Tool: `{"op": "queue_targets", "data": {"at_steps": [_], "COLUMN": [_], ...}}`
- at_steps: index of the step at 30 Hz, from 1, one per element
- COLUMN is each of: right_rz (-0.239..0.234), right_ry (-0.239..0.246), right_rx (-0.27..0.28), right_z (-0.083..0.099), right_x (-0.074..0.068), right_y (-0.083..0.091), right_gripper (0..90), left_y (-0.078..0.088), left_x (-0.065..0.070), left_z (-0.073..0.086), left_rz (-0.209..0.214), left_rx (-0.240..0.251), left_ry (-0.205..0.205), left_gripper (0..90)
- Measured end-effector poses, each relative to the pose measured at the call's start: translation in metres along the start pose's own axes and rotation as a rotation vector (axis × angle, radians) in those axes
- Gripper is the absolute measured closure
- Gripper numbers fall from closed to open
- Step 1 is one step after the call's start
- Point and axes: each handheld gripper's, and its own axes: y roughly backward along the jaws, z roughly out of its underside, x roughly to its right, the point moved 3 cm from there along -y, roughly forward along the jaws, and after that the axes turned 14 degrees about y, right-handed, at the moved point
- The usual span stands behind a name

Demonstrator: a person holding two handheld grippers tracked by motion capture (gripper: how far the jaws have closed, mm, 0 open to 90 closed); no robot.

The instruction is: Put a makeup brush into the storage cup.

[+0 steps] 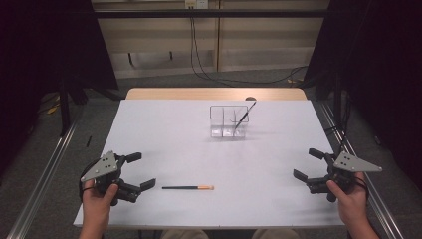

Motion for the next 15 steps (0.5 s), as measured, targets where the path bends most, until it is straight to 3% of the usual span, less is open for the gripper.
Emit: {"op": "queue_targets", "data": {"at_steps": [15], "right_rz": [-0.013], "right_ry": [0.006], "right_rx": [0.002], "right_z": [0.001], "right_x": [-0.0021], "right_y": [-0.0019], "right_gripper": [2.9], "left_y": [0.0005], "left_x": [0.0014], "left_z": [0.0013], "left_rz": [-0.005], "left_rx": [-0.01], "left_ry": [-0.006], "left_gripper": [0.0]}}
